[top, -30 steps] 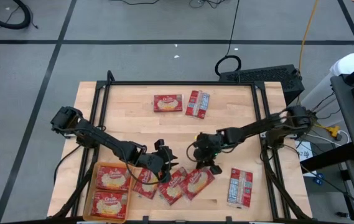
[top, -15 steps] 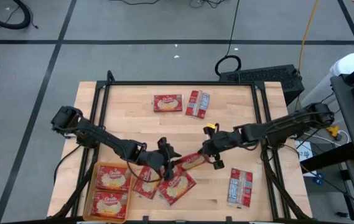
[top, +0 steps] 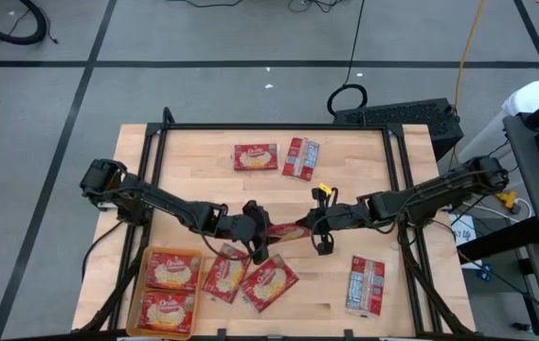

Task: Sort popcorn bags into baskets
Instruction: Put the red popcorn bag into the orange bin

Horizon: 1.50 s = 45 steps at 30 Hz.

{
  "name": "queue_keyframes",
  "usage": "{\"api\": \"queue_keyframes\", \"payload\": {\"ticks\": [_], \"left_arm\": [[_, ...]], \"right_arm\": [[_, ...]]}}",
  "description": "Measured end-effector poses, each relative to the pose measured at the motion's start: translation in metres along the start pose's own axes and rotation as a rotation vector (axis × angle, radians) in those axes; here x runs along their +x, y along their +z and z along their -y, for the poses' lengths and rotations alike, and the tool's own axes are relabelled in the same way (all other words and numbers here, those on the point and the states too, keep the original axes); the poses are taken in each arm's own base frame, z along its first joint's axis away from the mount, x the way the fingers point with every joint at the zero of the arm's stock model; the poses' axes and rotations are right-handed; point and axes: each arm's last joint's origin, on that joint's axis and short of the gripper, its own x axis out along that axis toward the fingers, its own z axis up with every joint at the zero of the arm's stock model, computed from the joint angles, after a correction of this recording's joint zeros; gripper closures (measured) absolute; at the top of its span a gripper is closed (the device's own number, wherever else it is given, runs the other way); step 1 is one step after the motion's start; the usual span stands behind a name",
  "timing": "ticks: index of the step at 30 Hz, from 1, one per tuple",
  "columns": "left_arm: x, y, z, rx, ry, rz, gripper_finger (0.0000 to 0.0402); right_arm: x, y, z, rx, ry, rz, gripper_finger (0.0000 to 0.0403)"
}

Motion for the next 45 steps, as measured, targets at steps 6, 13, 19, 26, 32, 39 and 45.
{"api": "queue_keyframes", "payload": {"ticks": [6, 13, 19, 26, 32, 39, 45], "left_arm": [[-0.012, 0.003, -0.002, 0.007, -0.029, -0.056, 0.0338], [-0.059, 0.009, -0.003, 0.009, -0.051, -0.167, 0.0377], [-0.116, -0.003, 0.01, 0.03, -0.121, -0.306, 0.0388], [-0.181, -0.022, 0.024, -0.03, -0.177, -0.411, 0.0381], [-0.224, -0.043, 0.026, -0.138, -0.11, -0.479, 0.0387], [-0.251, -0.066, 0.034, -0.22, -0.077, -0.528, 0.038], [-0.267, -0.08, 0.044, -0.274, -0.116, -0.573, 0.0384]], "right_arm": [[0.0, 0.002, 0.0, 0.007, 0.0, 0.014, 0.0403], [-0.002, 0.006, -0.006, 0.022, 0.052, 0.051, 0.0386], [-0.005, 0.007, -0.016, 0.004, 0.102, 0.068, 0.0338], [0.001, -0.012, -0.024, 0.006, 0.117, 0.118, 0.0311], [0.005, -0.032, -0.026, 0.06, 0.124, 0.205, 0.031], [0.006, -0.048, -0.027, 0.074, 0.128, 0.24, 0.031], [0.006, -0.048, -0.027, 0.085, 0.129, 0.245, 0.031]]}}
